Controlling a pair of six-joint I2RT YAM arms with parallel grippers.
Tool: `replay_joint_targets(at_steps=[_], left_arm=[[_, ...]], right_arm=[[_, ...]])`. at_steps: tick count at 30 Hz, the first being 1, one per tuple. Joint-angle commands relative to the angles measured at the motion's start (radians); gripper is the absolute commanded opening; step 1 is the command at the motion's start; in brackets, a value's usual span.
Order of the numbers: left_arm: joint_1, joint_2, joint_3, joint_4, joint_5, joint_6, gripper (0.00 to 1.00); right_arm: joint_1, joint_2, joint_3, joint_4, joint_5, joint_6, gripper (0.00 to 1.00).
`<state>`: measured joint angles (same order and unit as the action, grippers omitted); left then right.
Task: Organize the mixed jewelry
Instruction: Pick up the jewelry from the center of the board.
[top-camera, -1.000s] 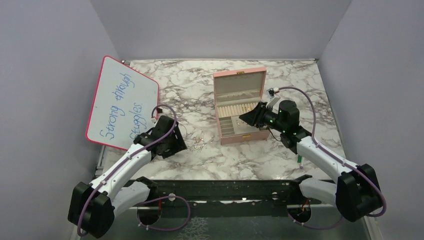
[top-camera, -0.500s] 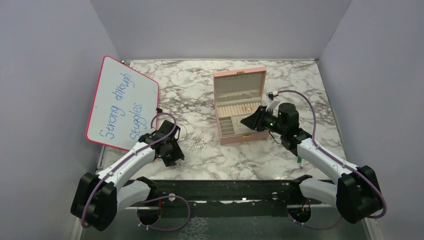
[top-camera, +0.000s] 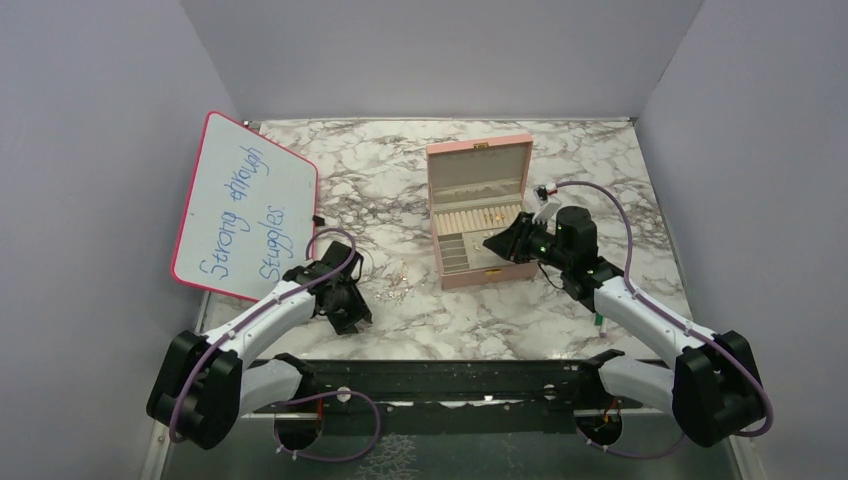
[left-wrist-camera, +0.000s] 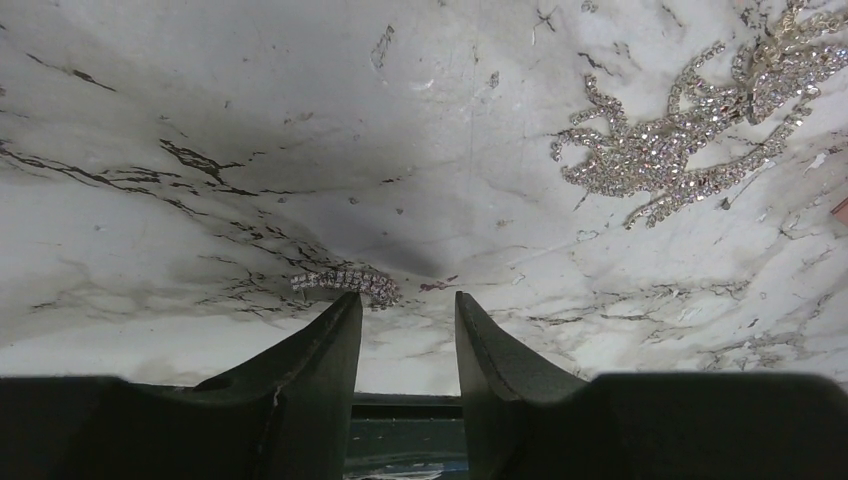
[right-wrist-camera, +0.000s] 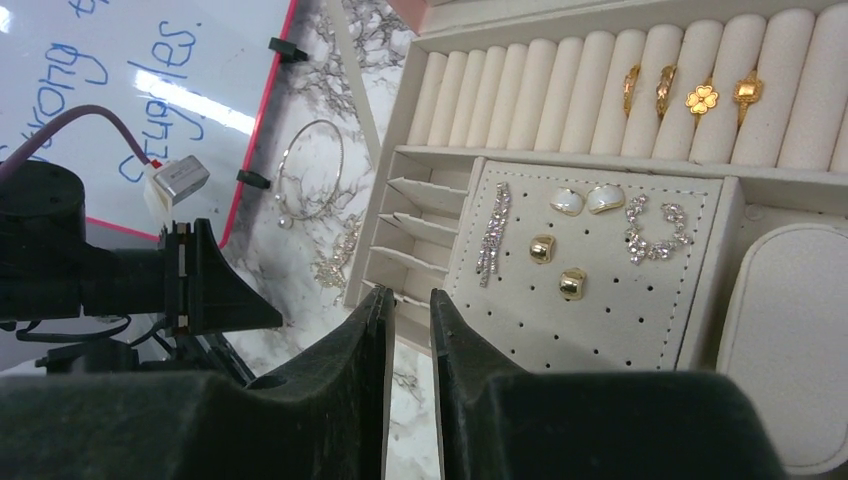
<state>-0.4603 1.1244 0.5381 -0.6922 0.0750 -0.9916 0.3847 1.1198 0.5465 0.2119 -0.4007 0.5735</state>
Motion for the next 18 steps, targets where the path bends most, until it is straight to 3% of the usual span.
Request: replay_joint_targets(at_steps=[1,5,12,13,15,18], left_arm=[[-0.006,0.022,-0.003,0.024,-0.006,-0.016,0.39],[-0.006,0.039,-0.001,0.025,-0.010,-0.010,0.35],[-0.007,0.036,0.023,0.035,0.015,0.028,0.16],[-0.008,0.029,0.027,0.034,0.017,0.033,0.16],[-0.008,0.014,0.026,0.022,0.009,0.031,0.30],[-0.008,-0.002,0.015,-0.011,-0.026,0.018,0.42]], right_arm=[[0.003,-0.006,-0.013,-0.026,0.034,-0.023,0.23],[0.003,-0.010,-0.014,-0.030,0.041,-0.024,0.23],[0.003,-0.014,-0.019,-0.030,0.045,-0.025,0.20],[0.003,-0.014,-0.020,-0.031,0.045,-0.024,0.20],[0.003,-0.016,-0.021,-0.029,0.044,-0.024,0.20],[0.003,-0.021,-0.024,-0.026,0.043,-0.024,0.21]])
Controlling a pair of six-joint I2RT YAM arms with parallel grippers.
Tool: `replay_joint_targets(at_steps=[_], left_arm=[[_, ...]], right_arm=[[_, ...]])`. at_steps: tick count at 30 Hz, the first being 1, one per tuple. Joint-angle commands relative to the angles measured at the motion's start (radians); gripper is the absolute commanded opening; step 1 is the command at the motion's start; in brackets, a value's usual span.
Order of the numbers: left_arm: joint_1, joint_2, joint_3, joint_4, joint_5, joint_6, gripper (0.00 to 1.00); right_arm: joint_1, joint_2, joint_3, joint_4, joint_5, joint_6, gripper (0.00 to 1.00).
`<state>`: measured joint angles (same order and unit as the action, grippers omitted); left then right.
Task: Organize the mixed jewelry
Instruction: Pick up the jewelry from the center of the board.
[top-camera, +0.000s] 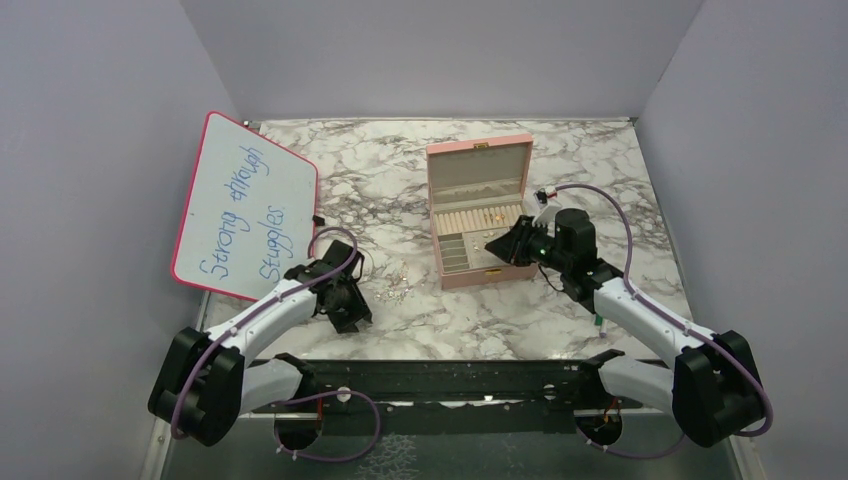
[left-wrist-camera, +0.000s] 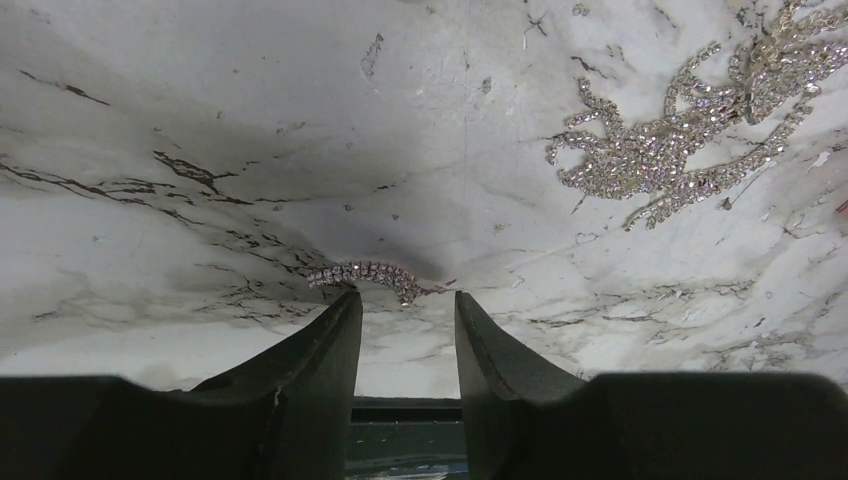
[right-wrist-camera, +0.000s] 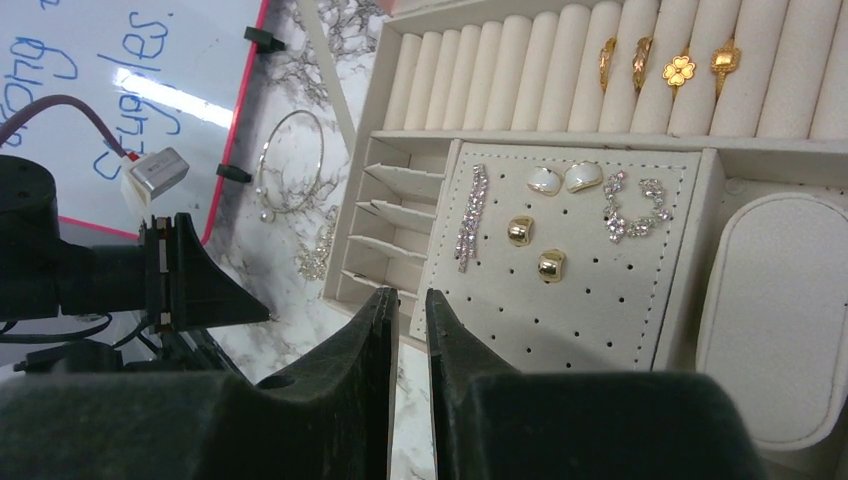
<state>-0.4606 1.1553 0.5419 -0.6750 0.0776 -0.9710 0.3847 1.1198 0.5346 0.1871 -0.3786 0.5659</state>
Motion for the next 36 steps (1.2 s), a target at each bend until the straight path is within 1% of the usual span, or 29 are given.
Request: replay_joint_targets(at_steps=[1,6,10,16,20,23,29,32,36], left_arm=[[-0.007,-0.036,0.009,-0.036,-0.040,-0.006,0.43],[-0.007,-0.041,0.015,-0.054,-0.110,-0.025,0.43],[-0.007,-0.029,0.023,-0.049,-0.157,-0.034,0.38],[-0.007,-0.002,0.026,-0.018,-0.166,-0.032,0.36],[-0.007,0.009,0.033,-0.017,-0.205,-0.021,0.36],[-0.007,0.024,0.039,-0.017,-0.225,-0.014,0.33],[-0.007,0.049,0.040,-0.018,-0.248,0.001,0.25],[-0.007,0.054,0.038,-0.017,-0.255,0.005,0.17],[-0.007,0.061,0.046,-0.014,-0.262,0.024,0.02]], right_arm=[[0.003,-0.023,-0.013,-0.002,0.021,-0.015,0.20],[0.003,-0.027,-0.019,-0.005,0.022,-0.018,0.20],[0.003,-0.032,-0.022,-0.003,0.022,-0.017,0.20],[0.003,-0.036,-0.025,0.000,0.019,-0.018,0.20],[0.003,-0.037,-0.027,-0.001,0.021,-0.018,0.20],[0.003,-0.038,-0.027,-0.004,0.025,-0.018,0.20],[0.003,-0.038,-0.027,-0.004,0.025,-0.018,0.20],[0.003,-0.038,-0.028,-0.004,0.023,-0.021,0.20],[0.003,-0.038,-0.028,-0.002,0.014,-0.026,0.20]])
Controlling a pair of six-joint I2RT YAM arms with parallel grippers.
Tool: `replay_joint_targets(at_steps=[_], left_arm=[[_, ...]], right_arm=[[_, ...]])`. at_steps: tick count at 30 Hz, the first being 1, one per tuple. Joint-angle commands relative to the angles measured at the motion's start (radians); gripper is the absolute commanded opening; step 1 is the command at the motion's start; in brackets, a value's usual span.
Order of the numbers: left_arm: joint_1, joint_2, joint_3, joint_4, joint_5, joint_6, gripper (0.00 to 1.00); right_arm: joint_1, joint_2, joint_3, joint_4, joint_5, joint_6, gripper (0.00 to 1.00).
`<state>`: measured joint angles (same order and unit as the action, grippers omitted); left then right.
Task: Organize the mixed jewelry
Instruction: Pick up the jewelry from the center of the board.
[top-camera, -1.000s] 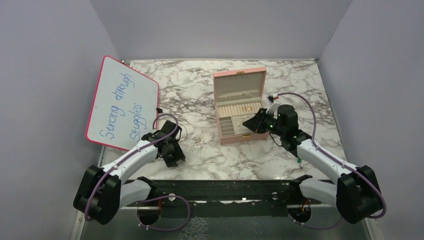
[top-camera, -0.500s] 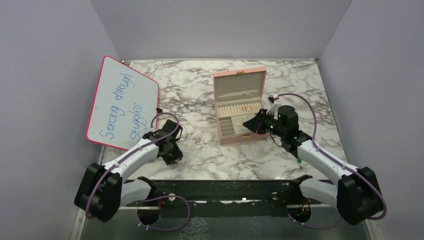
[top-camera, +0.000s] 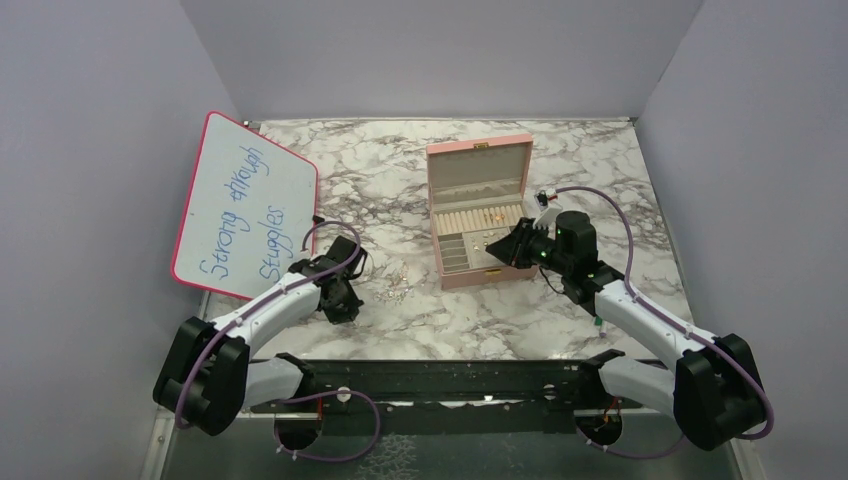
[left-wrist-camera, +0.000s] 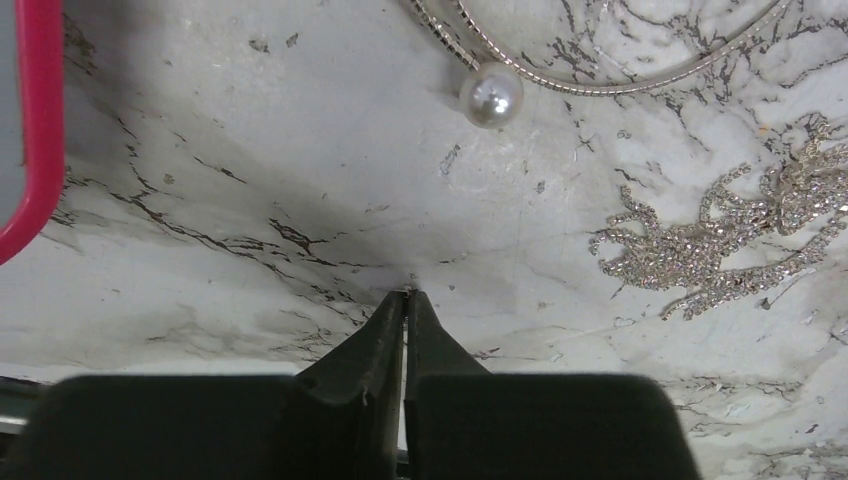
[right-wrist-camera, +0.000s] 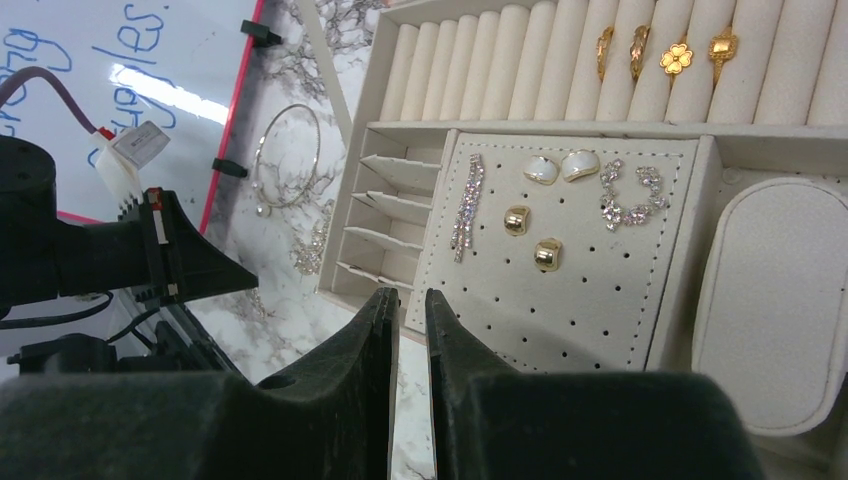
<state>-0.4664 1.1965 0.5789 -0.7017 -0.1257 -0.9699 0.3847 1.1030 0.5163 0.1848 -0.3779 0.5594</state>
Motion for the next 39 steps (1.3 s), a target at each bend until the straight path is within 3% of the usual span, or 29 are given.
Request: replay_joint_targets(at_steps=[1,5,11,19,25,31,39], left_arm=[[-0.002,0.021,0.013,0.016,-0.060,0.031,0.00],[-0.001,0.010,0.034,0.048,-0.028,0.083,0.00],[-0.002,-0.057,0.063,0.170,0.140,0.183,0.00],[-0.006,-0.127,0.082,0.352,0.353,0.155,0.00],[-0.011,-0.152,0.105,0.467,0.456,0.089,0.00],[-0.018,-0.191,0.114,0.517,0.506,0.047,0.00],[-0.019,-0.275,0.081,0.559,0.557,-0.010,0.00]], right_arm=[[0.003,-0.022,-0.010,0.003,0.009,-0.023,0.21],[0.004,-0.031,-0.012,0.009,-0.005,-0.034,0.25],[0.003,-0.059,-0.019,0.024,-0.042,-0.056,0.33],[0.037,-0.116,-0.082,0.174,-0.149,-0.050,0.45],[0.220,-0.100,-0.101,0.335,-0.052,-0.062,0.56],[0.428,0.050,-0.016,0.452,0.091,-0.080,0.60],[0.520,0.238,0.113,0.528,0.122,-0.080,0.58]])
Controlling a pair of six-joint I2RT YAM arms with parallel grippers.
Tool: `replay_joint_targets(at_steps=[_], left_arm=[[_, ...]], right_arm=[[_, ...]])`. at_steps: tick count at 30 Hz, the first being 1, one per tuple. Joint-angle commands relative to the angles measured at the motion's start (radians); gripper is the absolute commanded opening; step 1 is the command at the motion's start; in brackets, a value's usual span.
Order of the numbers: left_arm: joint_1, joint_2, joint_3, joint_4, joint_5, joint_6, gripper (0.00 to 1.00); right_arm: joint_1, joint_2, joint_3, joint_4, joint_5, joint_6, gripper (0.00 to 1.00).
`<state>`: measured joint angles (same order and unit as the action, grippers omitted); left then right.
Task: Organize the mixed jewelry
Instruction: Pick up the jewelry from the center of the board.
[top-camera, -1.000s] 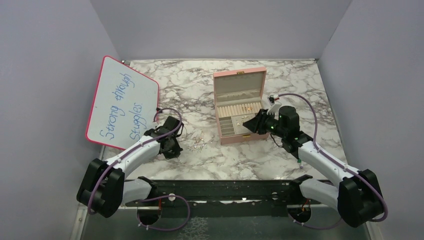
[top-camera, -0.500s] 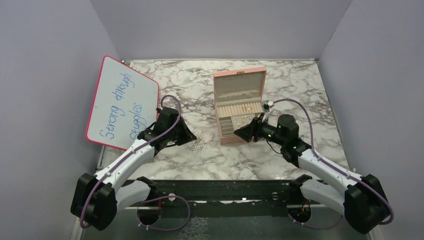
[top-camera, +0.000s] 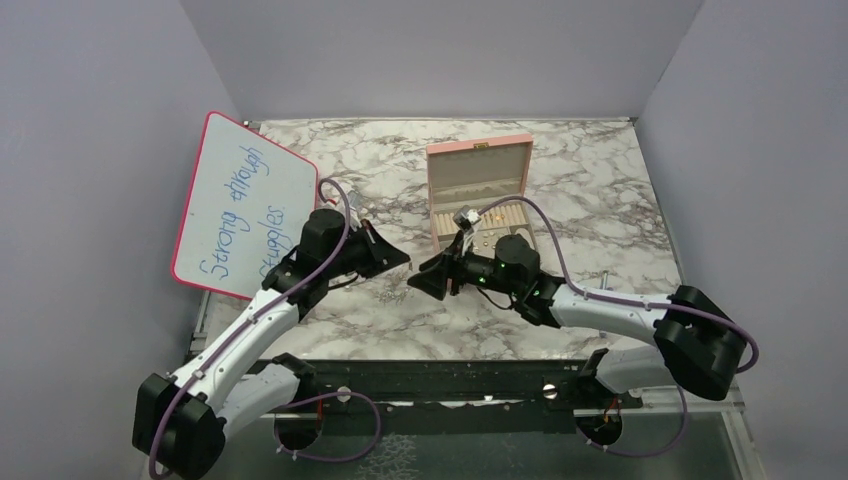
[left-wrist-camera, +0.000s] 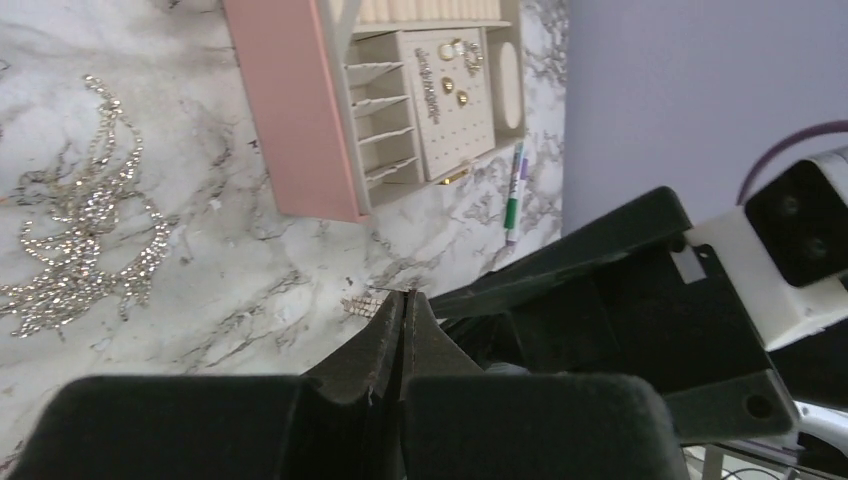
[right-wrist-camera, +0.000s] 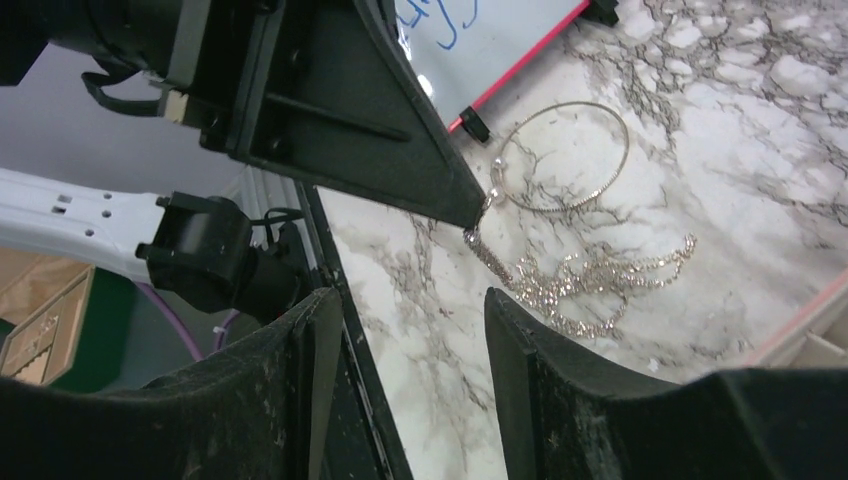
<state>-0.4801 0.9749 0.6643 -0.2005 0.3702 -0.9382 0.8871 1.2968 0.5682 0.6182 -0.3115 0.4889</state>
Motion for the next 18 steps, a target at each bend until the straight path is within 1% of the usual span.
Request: replay_joint_targets(at_steps=[1,8,11,14,18], left_arm=[[-0.006,-0.062,-0.007,0.059,0.065,-0.047,0.00],[-0.006,-0.103,-0.016,0.070,0.088,-0.074,0.00],[-0.005,-0.114,-0.019,0.068,0.088,-0.079,0.00],[-0.005,-0.122,-0.022,0.067,0.090,-0.083,0.00],[-0.006,-0.129,-0.026,0.064,0.089,-0.084,0.00]], right_arm=[[0.019,0.053,0.070,0.098,0.060,-0.008,0.58],[0.019,0.090,0.108,0.092,0.068,-0.004,0.53],[0.019,0.087,0.110,0.092,0.078,-0.010,0.49],[0.019,0.088,0.114,0.092,0.076,-0.012,0.39],[0.019,0.085,0.111,0.098,0.063,-0.004,0.21]])
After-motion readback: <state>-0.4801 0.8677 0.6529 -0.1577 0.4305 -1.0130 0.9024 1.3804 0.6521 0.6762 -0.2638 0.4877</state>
